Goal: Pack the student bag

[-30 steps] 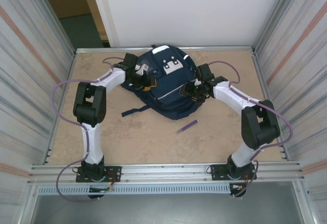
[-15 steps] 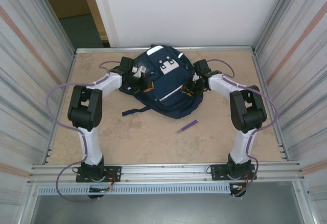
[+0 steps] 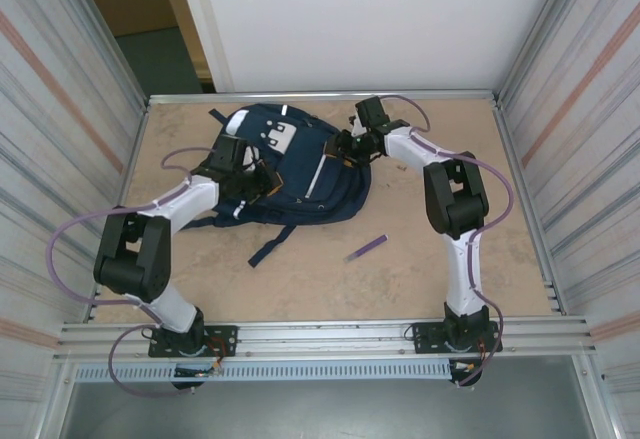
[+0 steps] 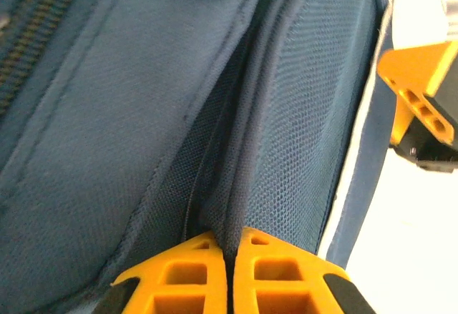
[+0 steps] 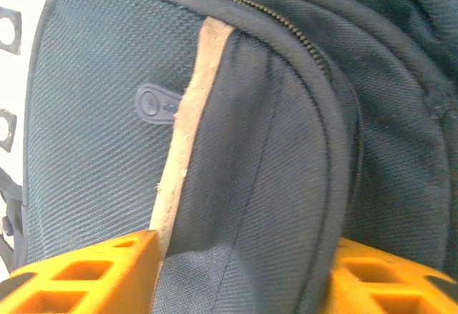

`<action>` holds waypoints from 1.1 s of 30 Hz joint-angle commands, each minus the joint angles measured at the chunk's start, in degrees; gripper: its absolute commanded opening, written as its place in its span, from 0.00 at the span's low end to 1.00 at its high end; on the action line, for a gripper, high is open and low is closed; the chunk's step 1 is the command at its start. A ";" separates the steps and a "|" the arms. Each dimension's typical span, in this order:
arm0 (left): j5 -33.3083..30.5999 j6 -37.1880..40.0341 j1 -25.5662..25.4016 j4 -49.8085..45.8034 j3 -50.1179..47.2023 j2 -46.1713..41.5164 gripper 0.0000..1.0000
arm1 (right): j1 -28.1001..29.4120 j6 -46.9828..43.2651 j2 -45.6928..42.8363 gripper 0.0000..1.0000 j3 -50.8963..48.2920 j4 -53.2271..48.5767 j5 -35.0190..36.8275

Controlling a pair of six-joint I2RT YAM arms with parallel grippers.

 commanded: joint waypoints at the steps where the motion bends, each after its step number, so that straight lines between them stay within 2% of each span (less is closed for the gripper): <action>1: -6.26 -9.66 -1.27 3.96 -1.37 -3.64 0.00 | -0.40 -1.32 -6.40 0.60 -3.53 -1.32 2.14; 5: -8.38 -13.99 -2.27 5.55 -1.44 -4.77 0.00 | -0.45 -1.75 -16.62 0.63 -13.68 -0.14 6.47; 9: -7.32 -16.38 -2.59 6.40 -1.53 -4.91 0.00 | 1.07 -0.40 -27.39 0.64 -24.34 -0.06 13.49; 15: -5.62 -19.12 -2.72 7.23 -2.06 -4.54 0.00 | 10.93 4.98 -37.65 0.64 -33.51 0.88 23.24; 21: -3.50 -21.20 -2.80 6.91 -2.10 -3.85 0.00 | 22.78 10.45 -37.05 0.60 -33.89 3.29 29.01; 23: -3.31 -21.46 -2.81 6.91 -2.28 -3.92 0.00 | 25.16 11.14 -35.10 0.57 -32.67 4.78 29.51; 26: -2.41 -22.12 -2.76 6.73 -2.28 -4.16 0.00 | 27.14 11.63 -31.62 0.56 -30.35 6.05 29.79; 33: 0.12 -23.42 -2.81 7.14 -2.28 -4.42 0.00 | 27.84 13.75 -25.57 0.56 -26.25 7.45 31.45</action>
